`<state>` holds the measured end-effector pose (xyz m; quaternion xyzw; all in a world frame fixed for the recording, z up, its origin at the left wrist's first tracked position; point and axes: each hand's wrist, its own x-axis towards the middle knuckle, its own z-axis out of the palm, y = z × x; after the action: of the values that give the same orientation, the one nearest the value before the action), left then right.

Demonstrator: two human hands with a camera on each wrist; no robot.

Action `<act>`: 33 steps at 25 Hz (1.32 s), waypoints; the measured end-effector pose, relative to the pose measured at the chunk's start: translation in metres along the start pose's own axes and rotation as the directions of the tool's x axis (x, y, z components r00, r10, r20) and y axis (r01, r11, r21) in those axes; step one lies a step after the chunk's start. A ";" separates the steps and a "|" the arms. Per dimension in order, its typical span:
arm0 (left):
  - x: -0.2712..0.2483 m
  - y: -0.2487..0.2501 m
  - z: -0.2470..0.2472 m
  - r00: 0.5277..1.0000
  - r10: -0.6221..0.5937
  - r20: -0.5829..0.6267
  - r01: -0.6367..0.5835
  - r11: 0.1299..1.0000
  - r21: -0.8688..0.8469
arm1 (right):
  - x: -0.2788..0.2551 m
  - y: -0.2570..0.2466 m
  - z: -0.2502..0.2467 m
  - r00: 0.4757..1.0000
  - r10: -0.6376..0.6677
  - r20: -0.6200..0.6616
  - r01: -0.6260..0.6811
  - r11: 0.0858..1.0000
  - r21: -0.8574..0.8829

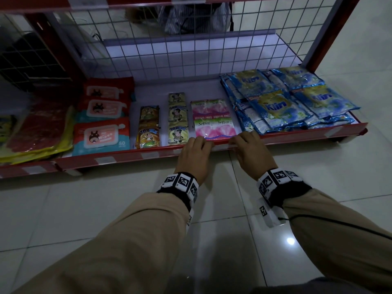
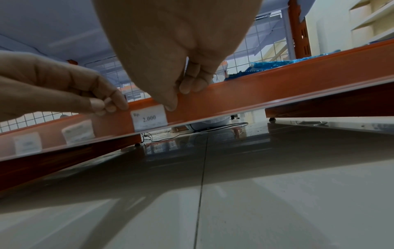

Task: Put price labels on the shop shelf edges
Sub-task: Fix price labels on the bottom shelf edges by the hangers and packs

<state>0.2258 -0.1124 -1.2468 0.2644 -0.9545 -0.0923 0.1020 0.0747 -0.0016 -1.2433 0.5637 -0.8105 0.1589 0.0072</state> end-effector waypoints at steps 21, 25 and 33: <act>-0.010 0.005 -0.026 0.994 0.059 0.088 -0.074 0.981 0.178 | -0.012 0.007 -0.026 0.996 0.023 -0.084 -0.008 0.984 0.178; 0.001 0.019 -0.059 0.992 0.123 0.000 -0.121 0.981 0.154 | 0.000 -0.002 -0.052 0.987 0.043 -0.156 -0.007 0.974 0.225; 0.066 0.059 -0.180 0.911 0.312 -0.270 -0.271 0.946 0.179 | 0.046 -0.028 -0.166 0.885 0.006 -0.465 0.088 0.980 0.180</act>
<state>0.1856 -0.1187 -1.0505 0.1360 -0.9613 0.0304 0.2375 0.0560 -0.0079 -1.0696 0.5243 -0.7536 0.3678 0.1481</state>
